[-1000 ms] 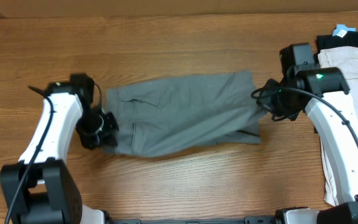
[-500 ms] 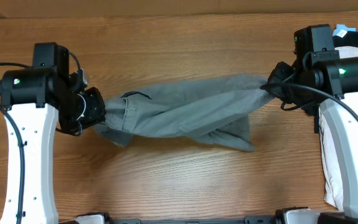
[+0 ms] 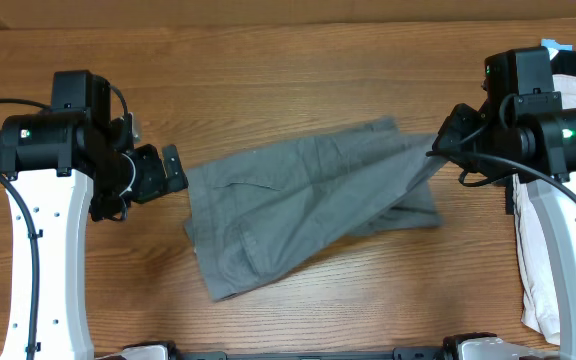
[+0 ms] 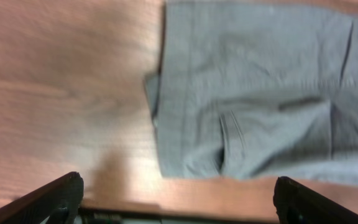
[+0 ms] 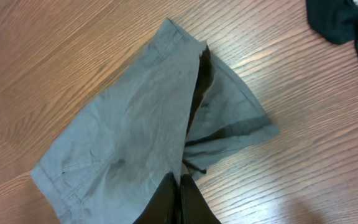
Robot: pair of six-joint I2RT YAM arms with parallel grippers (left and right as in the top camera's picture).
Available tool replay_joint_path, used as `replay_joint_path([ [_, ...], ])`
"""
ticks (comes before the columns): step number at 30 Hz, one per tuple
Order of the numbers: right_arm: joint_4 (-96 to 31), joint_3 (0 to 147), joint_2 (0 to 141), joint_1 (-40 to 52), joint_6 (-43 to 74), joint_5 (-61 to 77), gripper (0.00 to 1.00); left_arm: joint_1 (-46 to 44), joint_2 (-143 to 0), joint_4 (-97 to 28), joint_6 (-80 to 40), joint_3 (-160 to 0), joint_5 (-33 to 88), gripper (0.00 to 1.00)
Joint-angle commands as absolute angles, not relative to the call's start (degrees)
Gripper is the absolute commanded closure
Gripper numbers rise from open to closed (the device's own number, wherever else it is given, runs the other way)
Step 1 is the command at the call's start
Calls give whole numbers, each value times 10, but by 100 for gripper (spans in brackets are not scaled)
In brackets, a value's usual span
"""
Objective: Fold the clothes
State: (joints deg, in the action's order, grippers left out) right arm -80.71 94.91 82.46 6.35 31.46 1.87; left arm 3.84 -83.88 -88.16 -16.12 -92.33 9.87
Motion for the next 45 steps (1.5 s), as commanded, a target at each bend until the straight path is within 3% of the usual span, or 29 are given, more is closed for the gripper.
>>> replay_joint_path([
  [1, -808, 968, 807, 62, 316, 0, 96, 38, -832, -845, -174, -919, 42, 0],
  [13, -809, 968, 807, 62, 315, -4, 96, 38, -955, -692, -148, -775, 112, 0],
  [29, -814, 968, 808, 62, 315, -30, 96, 38, -1130, -560, -142, -773, 140, 15],
  [31, -814, 968, 808, 62, 315, -30, 96, 38, -1138, -549, -143, -773, 140, 20],
  [32, -814, 968, 808, 62, 315, -30, 96, 38, -1143, -543, -144, -773, 147, 29],
  [37, -813, 968, 808, 62, 315, -30, 95, 38, -1150, -535, -144, -773, 156, 57],
  [45, -814, 967, 811, 62, 315, -30, 95, 37, -1150, -524, -143, -773, 177, 87],
])
